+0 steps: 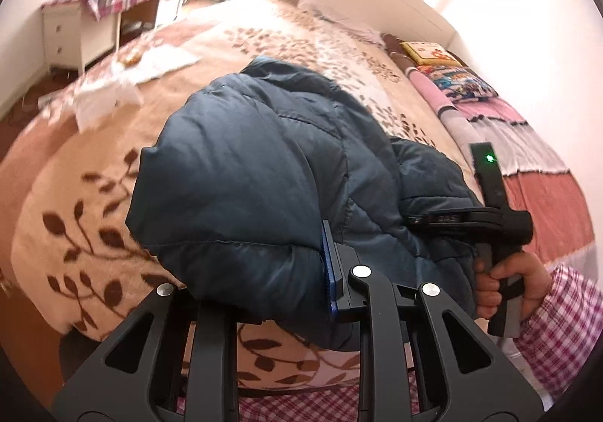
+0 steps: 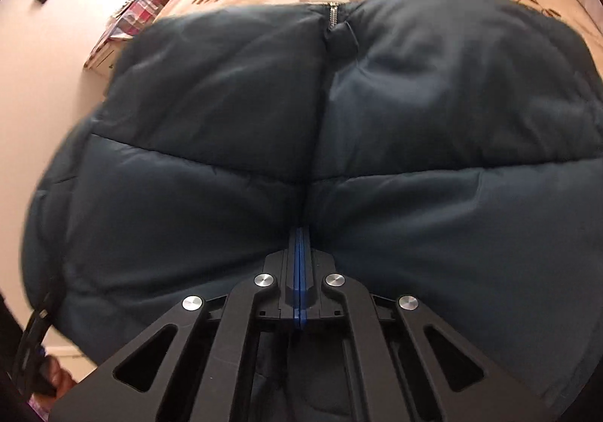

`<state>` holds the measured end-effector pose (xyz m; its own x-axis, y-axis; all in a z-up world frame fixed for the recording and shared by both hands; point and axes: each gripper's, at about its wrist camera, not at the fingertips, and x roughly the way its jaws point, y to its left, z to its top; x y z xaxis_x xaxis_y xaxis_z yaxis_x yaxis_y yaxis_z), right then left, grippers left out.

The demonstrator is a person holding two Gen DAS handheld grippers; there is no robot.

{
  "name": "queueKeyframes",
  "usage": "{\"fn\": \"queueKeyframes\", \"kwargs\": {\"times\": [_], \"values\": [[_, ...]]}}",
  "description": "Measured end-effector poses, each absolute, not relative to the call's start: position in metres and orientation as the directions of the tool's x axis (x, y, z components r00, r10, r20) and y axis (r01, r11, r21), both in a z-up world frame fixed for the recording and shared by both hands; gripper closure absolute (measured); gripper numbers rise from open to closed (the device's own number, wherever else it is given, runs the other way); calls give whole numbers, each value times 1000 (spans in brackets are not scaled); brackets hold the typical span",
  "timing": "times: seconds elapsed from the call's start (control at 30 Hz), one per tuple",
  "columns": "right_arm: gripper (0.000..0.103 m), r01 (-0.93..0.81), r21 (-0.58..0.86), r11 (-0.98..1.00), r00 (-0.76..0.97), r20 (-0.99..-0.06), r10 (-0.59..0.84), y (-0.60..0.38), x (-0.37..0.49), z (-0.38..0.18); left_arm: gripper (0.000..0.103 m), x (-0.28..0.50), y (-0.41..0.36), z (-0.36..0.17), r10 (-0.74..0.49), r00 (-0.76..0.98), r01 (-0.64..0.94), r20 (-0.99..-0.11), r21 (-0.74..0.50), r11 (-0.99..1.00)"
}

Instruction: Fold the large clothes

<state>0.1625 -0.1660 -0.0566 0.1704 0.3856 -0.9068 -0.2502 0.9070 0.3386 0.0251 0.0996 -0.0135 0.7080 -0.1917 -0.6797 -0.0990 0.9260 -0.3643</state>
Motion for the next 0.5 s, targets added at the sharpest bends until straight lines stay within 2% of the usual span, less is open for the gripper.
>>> {"fn": "queueKeyframes", "kwargs": {"times": [0.13, 0.23, 0.37, 0.5], "values": [[103, -253, 317, 914, 174, -914, 365, -161, 162, -55, 83, 26, 99, -11, -183, 711, -109, -679, -363, 925], [103, -213, 381, 900, 192, -886, 421, -174, 154, -37, 83, 25, 102, -9, -184, 710, -115, -679, -371, 922], [103, -280, 425, 861, 236, -839, 491, -189, 110, 6, 83, 26, 99, -5, -176, 718, -108, -673, -358, 928], [103, -319, 450, 834, 173, -838, 518, -191, 70, 0, 83, 26, 96, -3, -167, 723, -108, -670, -348, 931]]}}
